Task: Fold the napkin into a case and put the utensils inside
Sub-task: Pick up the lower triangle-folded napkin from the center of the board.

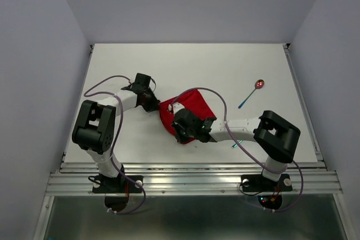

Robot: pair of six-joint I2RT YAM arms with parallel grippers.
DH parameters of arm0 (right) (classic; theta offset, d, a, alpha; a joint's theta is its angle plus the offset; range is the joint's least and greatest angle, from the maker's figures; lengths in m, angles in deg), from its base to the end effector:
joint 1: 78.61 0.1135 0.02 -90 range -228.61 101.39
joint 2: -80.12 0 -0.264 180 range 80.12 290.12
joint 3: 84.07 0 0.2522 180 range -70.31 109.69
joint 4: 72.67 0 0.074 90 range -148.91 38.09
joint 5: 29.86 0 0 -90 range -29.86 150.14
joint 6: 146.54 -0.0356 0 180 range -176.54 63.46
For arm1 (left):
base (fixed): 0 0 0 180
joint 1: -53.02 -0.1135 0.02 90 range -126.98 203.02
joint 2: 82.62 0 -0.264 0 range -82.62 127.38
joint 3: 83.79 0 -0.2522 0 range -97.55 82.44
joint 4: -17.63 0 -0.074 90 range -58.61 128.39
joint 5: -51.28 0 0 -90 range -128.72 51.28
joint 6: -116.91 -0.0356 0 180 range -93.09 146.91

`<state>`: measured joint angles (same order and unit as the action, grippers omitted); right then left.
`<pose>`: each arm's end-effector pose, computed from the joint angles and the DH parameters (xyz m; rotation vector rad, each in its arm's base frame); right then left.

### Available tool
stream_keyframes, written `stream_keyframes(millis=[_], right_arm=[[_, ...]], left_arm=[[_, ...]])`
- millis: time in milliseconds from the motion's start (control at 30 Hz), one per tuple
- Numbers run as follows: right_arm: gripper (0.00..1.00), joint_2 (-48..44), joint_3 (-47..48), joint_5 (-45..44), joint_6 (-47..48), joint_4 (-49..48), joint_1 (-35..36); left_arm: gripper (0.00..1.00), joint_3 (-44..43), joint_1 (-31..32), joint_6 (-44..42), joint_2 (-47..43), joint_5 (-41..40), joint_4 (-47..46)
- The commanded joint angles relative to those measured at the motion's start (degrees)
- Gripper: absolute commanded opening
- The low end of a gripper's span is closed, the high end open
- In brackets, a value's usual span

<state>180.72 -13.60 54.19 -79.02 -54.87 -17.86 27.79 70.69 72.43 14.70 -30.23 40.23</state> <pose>0.1791 0.3123 0.1652 -0.7643 2.3536 0.5357 0.3247 -0.1089 0.1680 -0.5543 2.5126 -0.6332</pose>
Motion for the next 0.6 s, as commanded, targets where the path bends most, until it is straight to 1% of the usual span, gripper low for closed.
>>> stream_keyframes(millis=[0,33,67,100,133,167,200,233,300,400,533,567], right_arm=[[0.13,-2.60,-0.72,0.16,0.33,-1.84,-0.19],[0.25,-2.95,-0.63,-0.11,0.33,-1.66,-0.19],[0.34,-3.12,-0.37,-0.72,0.33,-1.57,-0.19],[0.52,-3.30,-0.20,-1.07,0.42,-1.22,-0.19],[0.57,-3.48,0.15,-1.86,0.59,-1.13,-0.19],[0.60,-4.00,0.94,-2.04,0.77,-1.13,-0.19],[0.66,-4.09,1.56,-2.30,1.03,-1.05,-0.19],[0.69,-4.09,2.26,-2.74,1.47,-1.04,-0.19],[0.71,-3.74,4.62,-3.18,2.09,-1.04,-0.19],[0.79,-1.73,8.14,-3.80,2.79,-1.13,-0.19],[0.82,1.09,10.35,-5.82,2.62,-3.33,-0.19],[0.82,1.53,10.61,-6.52,2.53,-5.59,-0.19]], left_arm=[[0.00,-6.15,0.52,-3.94,0.68,-2.16,8.09],[0.00,-6.95,0.61,-4.29,1.03,-2.77,9.69],[0.00,-7.57,0.52,-4.47,1.12,-3.47,11.36],[0.00,-8.70,0.61,-4.56,1.12,-4.61,14.16],[0.00,-9.15,0.61,-4.56,1.12,-5.15,15.23],[0.00,-9.50,0.61,-4.39,1.21,-5.50,16.28],[0.00,-10.29,0.61,-3.60,1.21,-6.11,18.38],[0.00,-10.65,0.70,-3.33,1.47,-6.29,19.27],[0.00,-11.79,0.78,-2.46,1.91,-6.82,21.38],[0.00,-14.07,1.14,-1.22,2.70,-7.52,25.68],[0.00,-15.92,1.58,0.62,3.14,-7.44,27.54],[0.00,-16.27,1.75,0.89,3.40,-7.44,28.07]])
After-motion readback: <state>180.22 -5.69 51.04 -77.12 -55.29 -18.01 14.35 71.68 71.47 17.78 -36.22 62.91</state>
